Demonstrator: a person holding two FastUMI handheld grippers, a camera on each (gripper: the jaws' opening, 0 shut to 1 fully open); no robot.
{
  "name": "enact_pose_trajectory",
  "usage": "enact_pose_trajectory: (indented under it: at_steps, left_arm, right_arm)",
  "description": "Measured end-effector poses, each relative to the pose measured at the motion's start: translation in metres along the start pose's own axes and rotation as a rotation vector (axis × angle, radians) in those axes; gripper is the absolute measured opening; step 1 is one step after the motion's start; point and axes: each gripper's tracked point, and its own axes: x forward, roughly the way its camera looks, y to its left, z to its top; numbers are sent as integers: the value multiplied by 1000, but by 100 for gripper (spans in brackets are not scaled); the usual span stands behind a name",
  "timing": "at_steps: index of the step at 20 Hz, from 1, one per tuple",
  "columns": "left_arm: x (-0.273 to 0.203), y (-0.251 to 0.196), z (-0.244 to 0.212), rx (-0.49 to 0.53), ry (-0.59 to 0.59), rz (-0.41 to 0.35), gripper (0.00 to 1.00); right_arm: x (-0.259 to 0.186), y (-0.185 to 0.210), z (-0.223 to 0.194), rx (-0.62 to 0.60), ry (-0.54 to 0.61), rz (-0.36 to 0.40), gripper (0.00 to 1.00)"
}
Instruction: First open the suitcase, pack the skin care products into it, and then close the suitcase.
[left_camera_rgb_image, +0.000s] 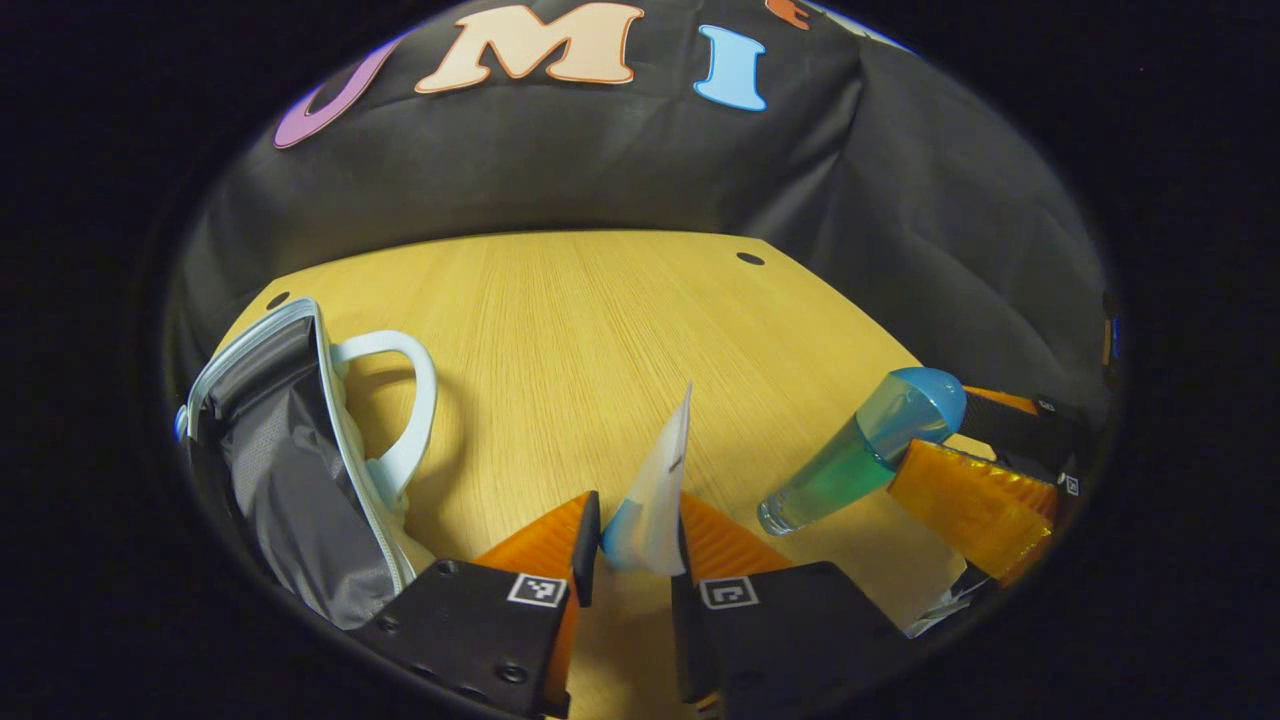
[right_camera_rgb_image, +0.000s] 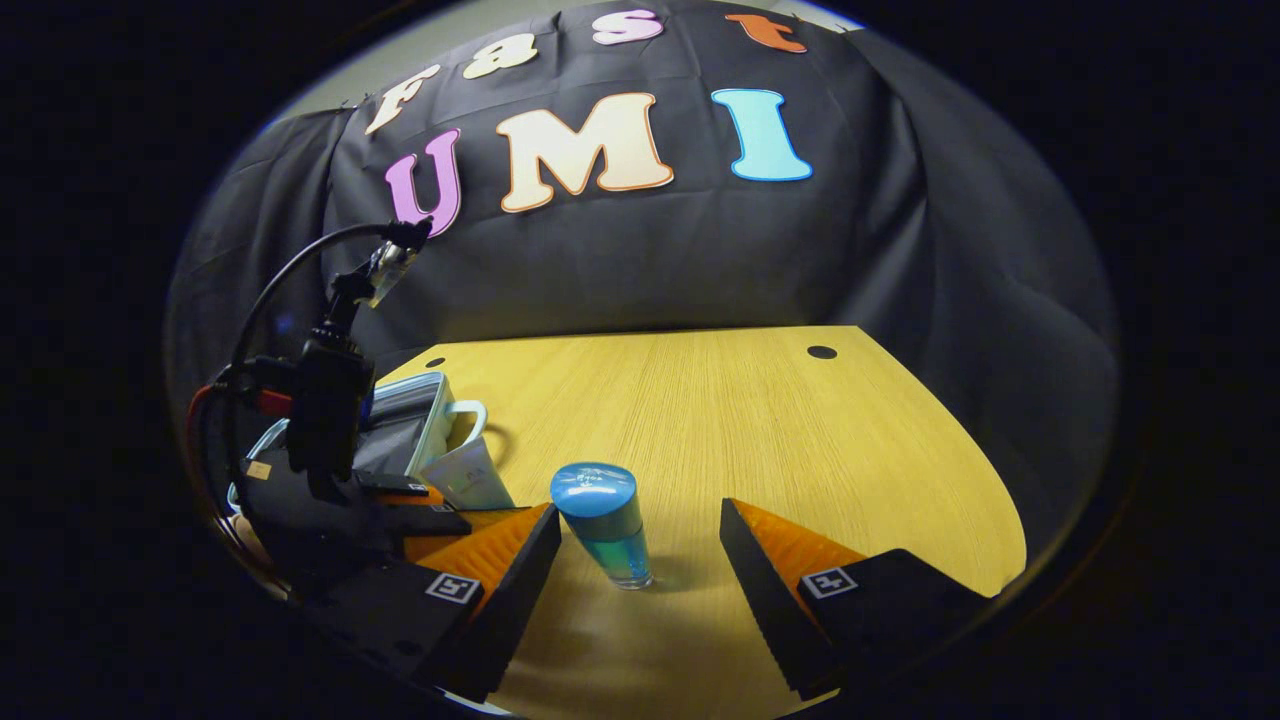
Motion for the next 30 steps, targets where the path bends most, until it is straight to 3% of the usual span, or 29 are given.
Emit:
enact_pose_trajectory:
  at_steps: [11, 12, 17, 19, 21, 23, 24, 28, 30]
  left_arm:
    - [-26, 3, 35, -90, -72, -20, 23]
    - [-33, 1, 42, -93, -82, -29, 23]
    - [-79, 12, 67, -142, -104, -39, 23]
    - [-99, 31, 70, -160, -98, -6, 23]
    - [-118, 55, 75, -178, -102, 43, 23]
    - [-132, 79, 73, -208, -92, 72, 19]
    - [-137, 92, 70, -229, -75, 86, 23]
    - [-156, 158, 40, -285, 38, 173, 23]
    - [-154, 177, 16, -323, 121, 172, 23]
  right_arm:
    - [34, 10, -36, -29, 64, 21, 98]
    - [39, 8, -39, -35, 70, 13, 96]
    - [50, 14, -52, -7, 102, 22, 63]
    - [55, 14, -52, -19, 104, 22, 47]
    - [53, 12, -51, -18, 105, 20, 41]
    - [51, 11, -52, -14, 113, 16, 43]
    - [50, 11, -52, -14, 123, 15, 43]
    - [43, 15, -44, -21, 143, 21, 40]
    - [38, 19, -33, -22, 139, 18, 42]
